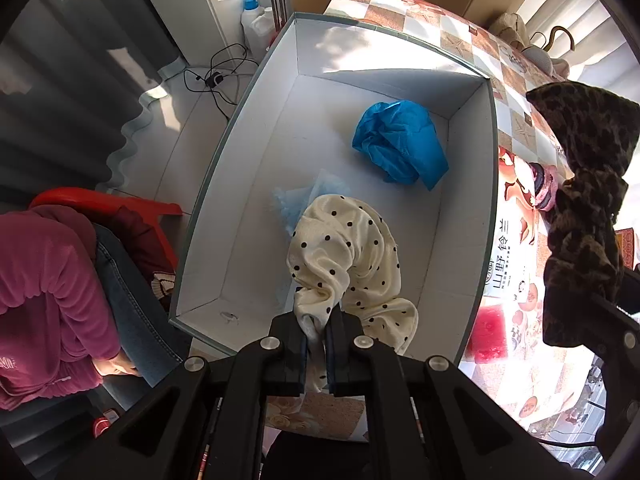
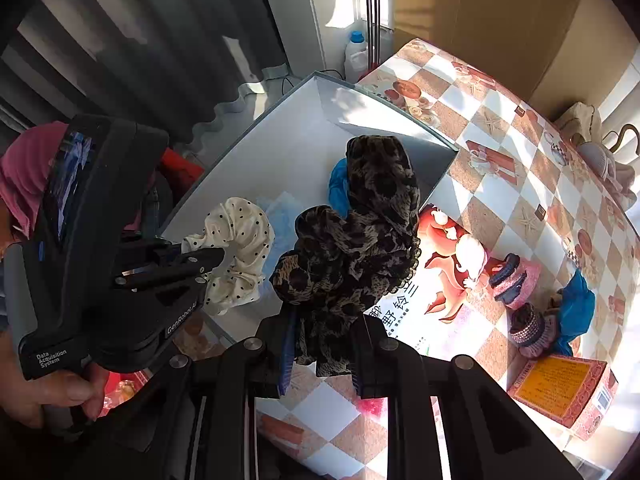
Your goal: Organize soft objects
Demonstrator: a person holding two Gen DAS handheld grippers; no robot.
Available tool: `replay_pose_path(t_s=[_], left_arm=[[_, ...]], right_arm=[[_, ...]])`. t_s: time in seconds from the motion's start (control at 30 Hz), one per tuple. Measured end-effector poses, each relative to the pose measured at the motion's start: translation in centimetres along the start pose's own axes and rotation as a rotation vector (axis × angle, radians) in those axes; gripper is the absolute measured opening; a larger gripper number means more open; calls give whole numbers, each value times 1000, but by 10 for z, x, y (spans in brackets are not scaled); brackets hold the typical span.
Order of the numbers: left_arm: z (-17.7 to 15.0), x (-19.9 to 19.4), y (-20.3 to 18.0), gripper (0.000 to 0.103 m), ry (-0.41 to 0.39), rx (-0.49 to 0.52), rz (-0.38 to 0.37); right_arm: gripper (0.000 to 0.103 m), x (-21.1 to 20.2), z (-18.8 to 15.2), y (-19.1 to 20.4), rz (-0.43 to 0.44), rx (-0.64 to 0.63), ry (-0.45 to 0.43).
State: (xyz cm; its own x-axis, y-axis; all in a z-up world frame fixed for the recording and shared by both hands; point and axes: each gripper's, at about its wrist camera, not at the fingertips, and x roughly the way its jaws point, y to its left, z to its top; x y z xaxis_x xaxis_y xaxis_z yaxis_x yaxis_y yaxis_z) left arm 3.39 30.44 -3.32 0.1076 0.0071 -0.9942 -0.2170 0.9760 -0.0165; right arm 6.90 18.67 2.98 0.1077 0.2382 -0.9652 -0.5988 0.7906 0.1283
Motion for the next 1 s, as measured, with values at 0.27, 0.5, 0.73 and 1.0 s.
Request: replay_pose_path(t_s=[0.27,0.5,0.73,1.0], left_arm=[[4,7,9,8,17,-11,-9],[16,13,18,8,18,-6,-7],[28,18,24,8,18,8,-9],[40,19,27,8,9,11,-39]], right_arm=[[23,9,11,0,-15,8,14],[23,19,33,-5,-30,25,25],[23,25,59,-6,-46,30,27],[23,31,73,-1,-51,30,34]])
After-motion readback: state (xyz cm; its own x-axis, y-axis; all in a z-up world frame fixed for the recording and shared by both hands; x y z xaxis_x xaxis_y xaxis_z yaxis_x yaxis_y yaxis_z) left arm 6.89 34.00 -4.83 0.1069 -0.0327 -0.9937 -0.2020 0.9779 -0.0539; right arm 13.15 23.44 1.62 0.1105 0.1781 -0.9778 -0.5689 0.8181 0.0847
